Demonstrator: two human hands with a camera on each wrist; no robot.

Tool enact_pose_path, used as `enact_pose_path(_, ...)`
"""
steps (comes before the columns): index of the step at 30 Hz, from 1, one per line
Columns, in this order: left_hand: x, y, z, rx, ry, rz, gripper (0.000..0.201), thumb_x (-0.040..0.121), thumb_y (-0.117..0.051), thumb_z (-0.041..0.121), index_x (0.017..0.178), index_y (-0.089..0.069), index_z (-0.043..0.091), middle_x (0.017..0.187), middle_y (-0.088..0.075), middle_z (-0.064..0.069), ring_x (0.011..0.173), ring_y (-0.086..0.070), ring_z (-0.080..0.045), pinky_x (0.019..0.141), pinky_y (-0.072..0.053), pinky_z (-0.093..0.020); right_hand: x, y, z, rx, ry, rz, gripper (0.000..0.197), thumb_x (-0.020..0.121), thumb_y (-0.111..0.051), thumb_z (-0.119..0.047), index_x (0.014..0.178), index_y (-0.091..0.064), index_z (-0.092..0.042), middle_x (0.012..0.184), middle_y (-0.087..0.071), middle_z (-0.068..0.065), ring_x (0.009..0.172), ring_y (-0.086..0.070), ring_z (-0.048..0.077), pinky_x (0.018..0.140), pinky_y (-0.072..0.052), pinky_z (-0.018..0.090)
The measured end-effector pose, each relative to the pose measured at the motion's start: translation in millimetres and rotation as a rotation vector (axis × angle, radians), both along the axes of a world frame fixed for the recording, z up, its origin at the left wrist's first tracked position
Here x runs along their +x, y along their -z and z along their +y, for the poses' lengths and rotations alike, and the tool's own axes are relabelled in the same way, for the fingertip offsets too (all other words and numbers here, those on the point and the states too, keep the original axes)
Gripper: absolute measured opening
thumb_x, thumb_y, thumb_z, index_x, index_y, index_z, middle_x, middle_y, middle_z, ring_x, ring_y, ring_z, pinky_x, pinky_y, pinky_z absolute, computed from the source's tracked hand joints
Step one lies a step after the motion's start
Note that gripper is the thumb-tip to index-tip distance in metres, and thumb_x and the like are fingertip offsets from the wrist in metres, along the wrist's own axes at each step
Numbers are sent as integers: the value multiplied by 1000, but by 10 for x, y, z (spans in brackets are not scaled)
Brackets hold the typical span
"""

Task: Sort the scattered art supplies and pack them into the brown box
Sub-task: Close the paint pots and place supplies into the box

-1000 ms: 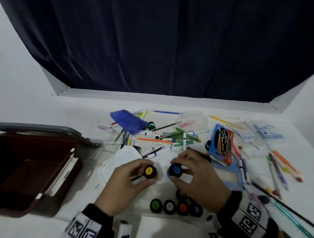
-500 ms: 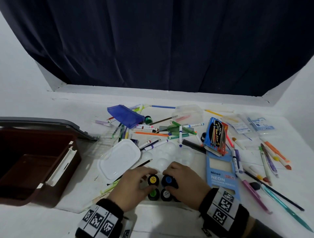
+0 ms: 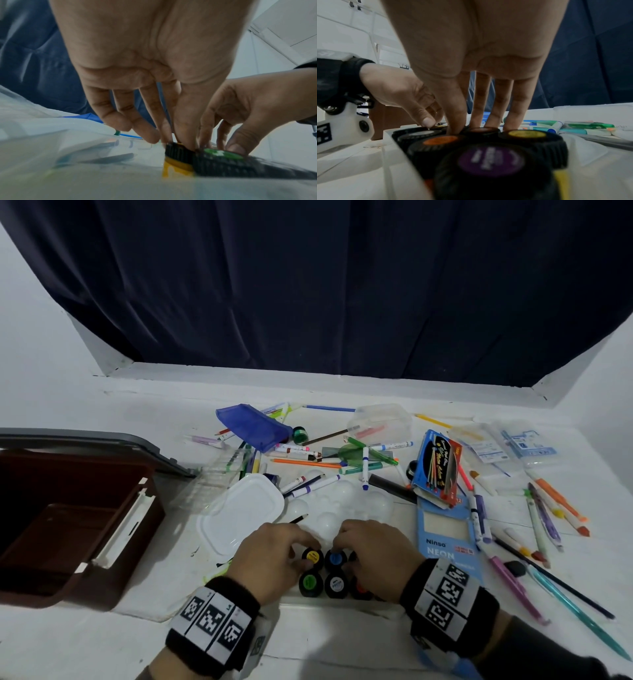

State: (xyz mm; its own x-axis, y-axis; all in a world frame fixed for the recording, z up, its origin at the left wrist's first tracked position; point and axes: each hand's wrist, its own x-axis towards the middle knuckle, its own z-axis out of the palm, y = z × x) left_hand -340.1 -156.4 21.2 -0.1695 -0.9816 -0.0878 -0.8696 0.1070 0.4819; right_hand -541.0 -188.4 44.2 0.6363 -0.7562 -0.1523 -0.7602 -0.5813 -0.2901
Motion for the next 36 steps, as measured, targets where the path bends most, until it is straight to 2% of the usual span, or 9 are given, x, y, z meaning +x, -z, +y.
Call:
enact_pose_path(5, -20, -98, -57, 50, 11, -67, 27, 82, -78, 34, 106, -71, 42, 107, -66, 24, 79, -59, -2, 71, -44, -21, 2, -11, -57, 36, -11, -2, 22, 87, -65, -24, 109, -65, -27, 110, -59, -6, 101, -57, 17, 80, -47, 32)
enact_pose_path(8, -10, -124, -102, 83, 20, -63, 26, 81, -79, 33, 104, -71, 42, 106, -67, 25, 81, -61, 0, 72, -47, -21, -92, -119, -149, 122, 23, -116, 17, 89, -64, -38, 102, -68, -29, 102, -64, -10, 93, -59, 7, 81, -50, 29)
enact_pose_path(12, 0, -125, -122, 96, 28, -37, 27, 79, -82, 33, 102, -72, 41, 103, -68, 26, 80, -62, 0, 67, -42, -13, -354, -262, -606, -55, 150, -195, 12, 93, -58, -30, 93, -68, -23, 91, -65, -9, 84, -59, 6, 83, -53, 32)
enact_pose_path(15, 20, -112, -121, 107, 23, -4, 27, 76, -84, 33, 100, -73, 41, 101, -69, 26, 78, -63, 0, 70, -48, -17, -630, -273, -1108, -179, 277, -27, 17, 93, -53, -24, 100, -67, -17, 99, -65, 0, 91, -61, 19, 83, -51, 35)
enact_pose_path(19, 44, -76, -135, 116, 10, 22, 27, 75, -86, 32, 96, -73, 43, 98, -68, 29, 74, -63, 3, 74, -52, -21, -900, -219, -1542, -170, 309, 330, 26, 96, -47, -26, 115, -59, -15, 118, -60, 8, 107, -55, 27, 85, -46, 37)
enact_pose_path(22, 50, -60, -139, 104, 3, 22, 26, 74, -86, 34, 95, -73, 44, 96, -68, 29, 71, -64, 3, 73, -52, -22, -972, -108, -1649, -199, 274, 484, 28, 97, -42, -36, 109, -59, -16, 117, -59, 7, 108, -55, 29, 85, -50, 39)
enact_pose_path(24, 54, -59, -131, 107, -1, 23, 25, 74, -86, 35, 94, -73, 44, 95, -68, 29, 70, -63, 3, 73, -52, -23, -968, -35, -1689, -215, 247, 529, 28, 97, -39, -40, 100, -57, -18, 113, -60, 6, 103, -56, 28, 82, -50, 38)
enact_pose_path(28, 50, -86, -136, 135, -5, 37, 26, 73, -88, 34, 94, -74, 43, 97, -69, 30, 68, -64, 3, 74, -54, -26, -887, 55, -1708, -271, 250, 620, 32, 93, -44, -41, 108, -63, -20, 109, -62, 2, 107, -56, 27, 76, -40, 35)
enact_pose_path(36, 41, -96, -136, 135, 16, 21, 25, 74, -87, 30, 93, -75, 40, 97, -70, 27, 68, -66, 1, 77, -54, -28, -749, 11, -1650, -286, 310, 600, 13, 89, -54, -33, 96, -61, -25, 93, -59, -2, 112, -51, 28, 104, -34, 52)
